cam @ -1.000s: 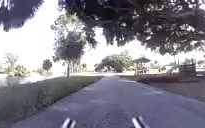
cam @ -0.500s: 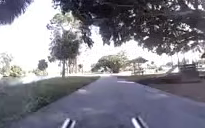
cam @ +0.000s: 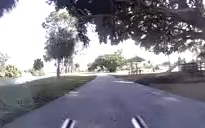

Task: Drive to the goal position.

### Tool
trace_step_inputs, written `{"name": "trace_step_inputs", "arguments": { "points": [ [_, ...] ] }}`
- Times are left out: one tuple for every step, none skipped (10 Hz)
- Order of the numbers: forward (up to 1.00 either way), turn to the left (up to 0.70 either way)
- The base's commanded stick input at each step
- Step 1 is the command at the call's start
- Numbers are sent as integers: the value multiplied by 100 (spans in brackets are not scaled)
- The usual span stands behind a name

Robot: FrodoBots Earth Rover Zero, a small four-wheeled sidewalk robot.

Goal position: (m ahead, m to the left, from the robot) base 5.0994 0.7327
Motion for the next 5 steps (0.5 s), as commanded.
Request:
{"name": "trace_step_inputs", "arguments": {
  "points": [
    [85, 24],
    [85, 13],
    [85, 1],
    [85, 0],
    [85, 0]
  ]
}}
